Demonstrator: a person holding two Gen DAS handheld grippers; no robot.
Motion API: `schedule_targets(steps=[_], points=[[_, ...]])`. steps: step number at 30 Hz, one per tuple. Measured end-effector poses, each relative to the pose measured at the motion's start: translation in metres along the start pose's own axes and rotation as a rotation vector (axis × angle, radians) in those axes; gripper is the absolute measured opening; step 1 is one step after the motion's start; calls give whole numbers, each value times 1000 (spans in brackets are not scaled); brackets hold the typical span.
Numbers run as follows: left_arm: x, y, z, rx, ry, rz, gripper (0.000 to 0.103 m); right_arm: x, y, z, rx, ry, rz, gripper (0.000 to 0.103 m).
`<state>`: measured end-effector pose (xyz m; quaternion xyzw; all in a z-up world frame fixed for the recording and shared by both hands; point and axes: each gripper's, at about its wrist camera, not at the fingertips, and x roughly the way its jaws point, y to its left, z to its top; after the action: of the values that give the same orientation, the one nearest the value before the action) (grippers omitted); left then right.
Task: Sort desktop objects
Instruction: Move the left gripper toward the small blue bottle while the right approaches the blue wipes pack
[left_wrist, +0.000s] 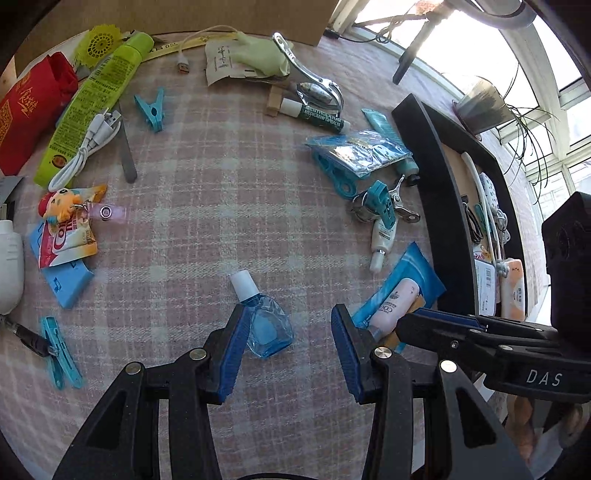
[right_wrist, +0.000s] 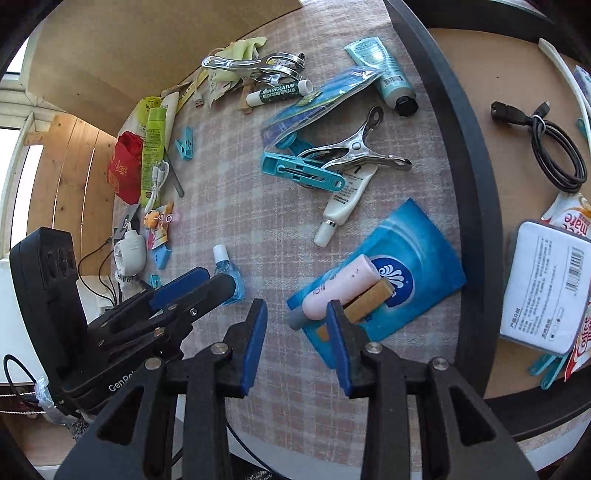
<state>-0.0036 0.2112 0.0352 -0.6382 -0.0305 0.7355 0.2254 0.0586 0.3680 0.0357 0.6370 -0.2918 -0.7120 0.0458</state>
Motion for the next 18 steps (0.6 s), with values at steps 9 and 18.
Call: schedule_targets(steps=[9,18], points=[[5,-5,3,43,0,39,43,12,4,8,-9,17,-98,33],[11,5,1,70,14,81,42,26,15,19,-63,-9,-209,33]])
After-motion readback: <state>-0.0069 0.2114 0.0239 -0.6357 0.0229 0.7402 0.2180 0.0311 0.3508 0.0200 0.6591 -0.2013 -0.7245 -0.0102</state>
